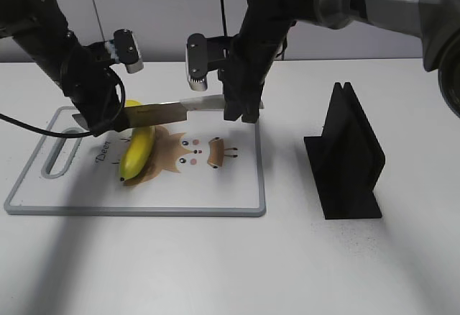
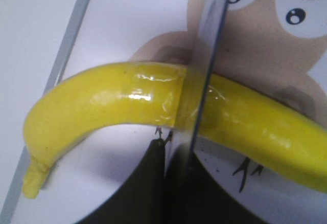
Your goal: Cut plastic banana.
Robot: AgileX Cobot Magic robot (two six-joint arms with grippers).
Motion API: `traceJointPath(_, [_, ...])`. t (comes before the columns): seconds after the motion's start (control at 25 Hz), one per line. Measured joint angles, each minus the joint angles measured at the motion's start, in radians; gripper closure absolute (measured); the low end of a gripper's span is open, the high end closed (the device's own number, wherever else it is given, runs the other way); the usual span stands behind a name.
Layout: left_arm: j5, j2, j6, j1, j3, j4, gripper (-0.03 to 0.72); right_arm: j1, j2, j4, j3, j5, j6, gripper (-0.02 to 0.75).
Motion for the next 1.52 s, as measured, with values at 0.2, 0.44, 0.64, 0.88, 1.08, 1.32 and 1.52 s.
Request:
traceJointPath(0.2, [-0.001, 0.000, 0.001, 0.002, 0.000, -0.005, 0.665, -0.001, 0.005, 0.002, 0.000, 0.000, -0.001, 0.558])
traceJointPath(0.44, [0.001, 0.008, 0.006, 0.005, -0.001, -0.016, 0.665, -0.003, 0.022, 0.002, -0.003, -0.001, -0.001, 0.558])
traceJointPath(0.64, [0.005, 0.010, 0.012, 0.011, -0.001, -0.029, 0.663, -0.003, 0.024, 0.002, -0.005, -0.001, -0.001, 0.558])
traceJointPath(0.88, [0.005, 0.013, 0.013, 0.011, -0.001, -0.033, 0.663, -0.003, 0.025, 0.002, -0.006, -0.001, -0.001, 0.558])
traceJointPath(1.08, [0.007, 0.017, 0.014, 0.012, -0.004, -0.039, 0.659, -0.003, 0.025, 0.002, -0.006, -0.004, -0.001, 0.558])
traceJointPath(1.32, [0.009, 0.019, 0.015, 0.013, -0.006, -0.041, 0.659, -0.003, 0.025, 0.006, -0.006, -0.005, -0.001, 0.558])
traceJointPath(1.52, [0.012, 0.013, 0.015, 0.013, -0.006, -0.041, 0.659, -0.003, 0.029, 0.005, -0.021, 0.008, -0.001, 0.558])
